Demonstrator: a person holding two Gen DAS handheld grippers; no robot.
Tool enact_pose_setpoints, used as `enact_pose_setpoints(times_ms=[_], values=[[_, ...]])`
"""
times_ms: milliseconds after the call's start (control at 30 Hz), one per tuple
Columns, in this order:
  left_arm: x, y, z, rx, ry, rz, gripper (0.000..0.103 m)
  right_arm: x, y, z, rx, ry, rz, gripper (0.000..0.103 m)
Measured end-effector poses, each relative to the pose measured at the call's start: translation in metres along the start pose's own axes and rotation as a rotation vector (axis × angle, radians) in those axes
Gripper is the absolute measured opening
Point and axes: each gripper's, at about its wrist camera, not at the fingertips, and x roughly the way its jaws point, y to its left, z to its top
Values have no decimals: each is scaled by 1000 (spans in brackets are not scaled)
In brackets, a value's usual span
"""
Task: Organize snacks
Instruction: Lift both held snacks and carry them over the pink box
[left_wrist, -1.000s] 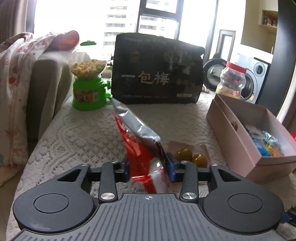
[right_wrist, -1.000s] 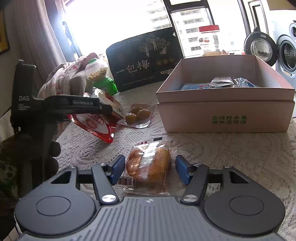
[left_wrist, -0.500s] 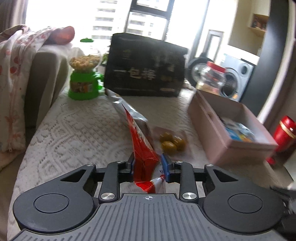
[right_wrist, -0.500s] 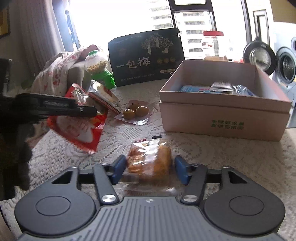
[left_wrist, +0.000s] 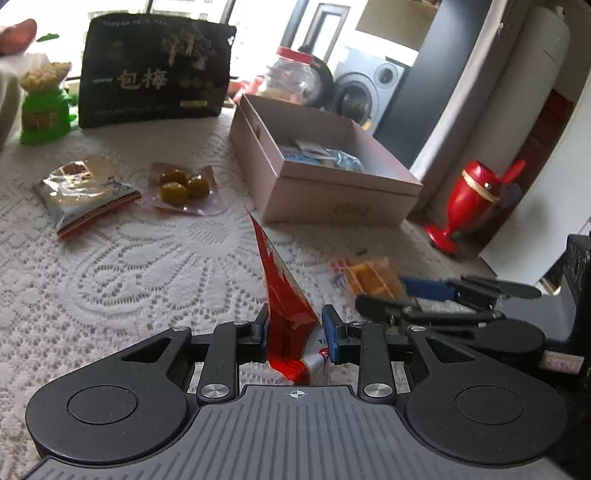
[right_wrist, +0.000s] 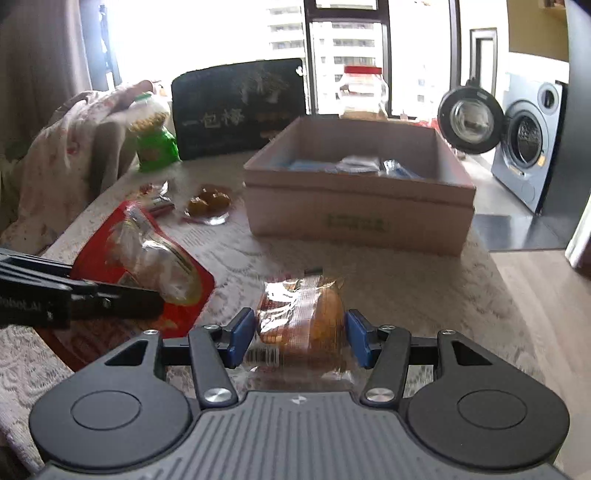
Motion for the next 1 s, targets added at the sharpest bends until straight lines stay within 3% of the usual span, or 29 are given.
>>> enact_pose_setpoints(times_ms=[100,267,533,600,700,767,1000], values=[[3,3,2,-20,5,-3,32,5,0,-3,1,11,12,64],[1,9,1,-33,13,-3,32,8,12,-11,-33,-5,13,86],[2,14,-1,-52,22,5,33,12,18,-4,-79,27,4,86],[1,14,-3,-61,21,4,33,12,15,-2,-62,20,5,84],[0,16,-4,-72,17,-1,33,11,11,0,-50,2,-22,64],[0,17,-3,-77,16,-3,33,8,8,3,-55,6,-14,57],[-5,7,-2,-31,-3,-12,31,-13,-3,7,-73,0,16,56]])
